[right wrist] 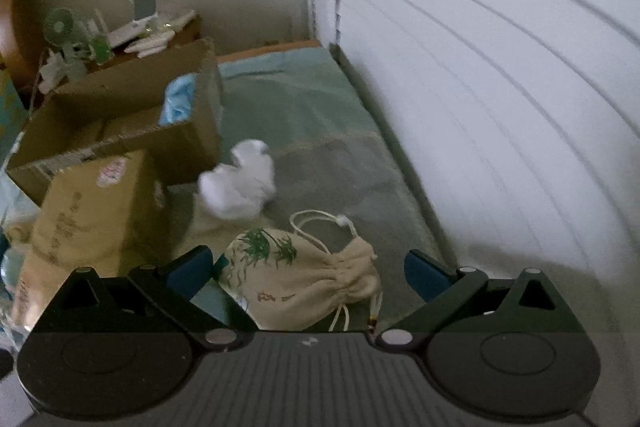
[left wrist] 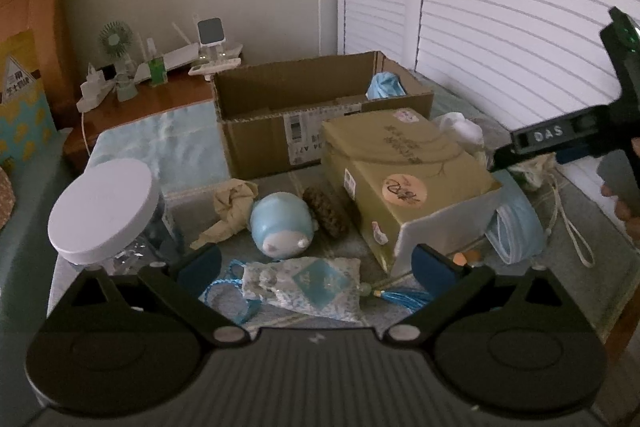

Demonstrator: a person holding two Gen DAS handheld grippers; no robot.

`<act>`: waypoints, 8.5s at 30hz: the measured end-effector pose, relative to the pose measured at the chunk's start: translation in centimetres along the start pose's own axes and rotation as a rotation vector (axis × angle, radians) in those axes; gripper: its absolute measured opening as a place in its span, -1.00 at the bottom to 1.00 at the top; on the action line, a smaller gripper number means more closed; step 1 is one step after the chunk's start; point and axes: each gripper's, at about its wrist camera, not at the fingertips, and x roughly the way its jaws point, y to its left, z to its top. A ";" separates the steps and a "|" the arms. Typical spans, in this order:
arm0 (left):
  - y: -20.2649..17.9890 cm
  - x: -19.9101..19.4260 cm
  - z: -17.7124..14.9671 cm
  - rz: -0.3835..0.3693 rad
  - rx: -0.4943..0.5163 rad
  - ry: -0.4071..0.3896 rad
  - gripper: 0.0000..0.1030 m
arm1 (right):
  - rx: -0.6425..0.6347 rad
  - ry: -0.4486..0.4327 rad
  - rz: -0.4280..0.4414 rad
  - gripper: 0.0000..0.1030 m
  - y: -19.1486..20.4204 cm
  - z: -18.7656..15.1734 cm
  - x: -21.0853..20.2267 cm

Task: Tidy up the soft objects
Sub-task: 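Move the right tool to the cream drawstring pouch while the left tool approaches the patterned sachet, then close the right tool on the cream pouch while the left tool grasps the blue-white sachet, then lift the cream pouch into the cardboard box and open the right tool while the left tool holds the sachet, then carry the blue-white sachet over the cardboard box with the left tool, then open the left tool over the box to drop the sachet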

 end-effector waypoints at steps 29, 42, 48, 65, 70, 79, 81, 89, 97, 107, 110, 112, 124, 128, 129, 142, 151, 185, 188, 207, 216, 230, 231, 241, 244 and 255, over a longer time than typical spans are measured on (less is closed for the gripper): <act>-0.3 4.0 -1.5 0.075 -0.004 0.061 0.64 | -0.018 0.014 -0.005 1.00 -0.1 -0.7 0.4; -0.1 4.0 -1.5 0.056 -0.034 0.076 0.64 | -0.008 0.026 0.012 1.00 0.1 -0.5 1.5; 0.0 4.1 -1.5 0.054 -0.036 0.076 0.62 | -0.031 0.035 0.016 0.98 0.9 -0.5 1.7; 1.3 3.3 -0.6 -0.037 -0.025 0.108 0.11 | -0.076 -0.006 0.006 0.45 0.8 -0.6 -0.1; 1.5 2.6 -0.4 -0.057 -0.019 0.108 0.03 | -0.090 -0.018 -0.004 0.19 0.8 -0.6 -0.8; 1.6 2.3 -0.4 -0.064 -0.009 0.103 0.02 | -0.081 -0.033 -0.026 0.43 -0.1 -1.1 -2.3; 1.5 2.2 -0.4 -0.069 -0.009 0.101 0.02 | -0.094 -0.038 -0.029 0.45 -0.1 -1.4 -3.1; 1.3 2.4 -0.4 -0.082 -0.010 0.106 0.02 | -0.092 -0.013 0.024 0.60 -0.1 -2.0 -4.2; 1.4 2.9 -0.5 -0.084 -0.023 0.111 0.02 | 0.045 0.078 0.087 0.67 -0.1 -0.9 -0.4; 1.3 3.4 -0.5 -0.092 -0.019 0.116 0.02 | 0.005 0.060 0.008 0.39 1.1 -0.1 1.7; 1.4 3.3 -0.4 -0.096 -0.006 0.117 -0.04 | -0.020 0.044 0.001 0.34 1.3 -0.2 1.2; 1.4 3.1 -0.3 -0.099 0.010 0.116 -0.16 | -0.031 0.032 -0.002 0.32 1.3 -0.1 0.7; 1.2 -0.2 0.5 -0.138 0.067 0.107 -0.22 | -0.069 -0.088 0.021 0.32 0.9 1.0 -5.1; 1.2 -1.8 0.9 -0.150 0.087 0.097 -0.22 | -0.090 -0.115 0.035 0.32 1.0 1.3 -7.1; 1.2 -2.2 1.0 -0.151 0.094 0.094 -0.22 | -0.099 -0.121 0.037 0.32 1.1 1.3 -7.7; 1.5 -6.7 1.0 -0.195 0.140 0.056 -0.22 | -0.180 -0.166 0.091 0.32 2.5 0.1 -15.2; 2.3 -7.9 0.3 -0.193 0.124 0.035 -0.22 | -0.235 -0.148 0.242 0.32 6.3 1.2 -16.4; 5.7 -4.7 2.4 -0.125 0.042 0.042 -0.22 | -0.183 0.059 0.264 0.94 17.5 14.5 3.0; 5.7 -4.5 2.7 -0.128 0.047 0.041 -0.22 | -0.174 0.033 0.283 1.00 16.6 13.9 2.5; 5.1 -3.3 9.3 -0.188 0.101 0.000 -0.22 | -0.211 -0.185 0.197 1.00 9.6 3.3 -6.8; 5.4 0.4 15.2 -0.157 0.108 -0.037 -0.22 | -0.182 -0.189 0.203 1.00 7.7 -0.8 -8.7; 4.9 10.7 18.9 -0.079 0.089 0.054 -0.22 | -0.176 -0.201 0.209 1.00 7.1 -1.6 -9.6; 4.9 11.3 18.8 -0.080 0.087 0.066 -0.22 | -0.176 -0.200 0.209 1.00 7.0 -1.6 -9.6; 6.0 11.5 18.1 -0.043 0.023 0.060 0.70 | -0.170 -0.200 0.200 1.00 6.6 -1.4 -9.4; 6.0 10.6 17.8 -0.061 0.026 0.058 0.71 | -0.171 -0.198 0.201 1.00 6.5 -1.5 -9.4; 5.9 7.6 17.1 -0.076 0.038 0.016 0.75 | -0.175 -0.223 0.204 1.00 6.3 -1.7 -10.4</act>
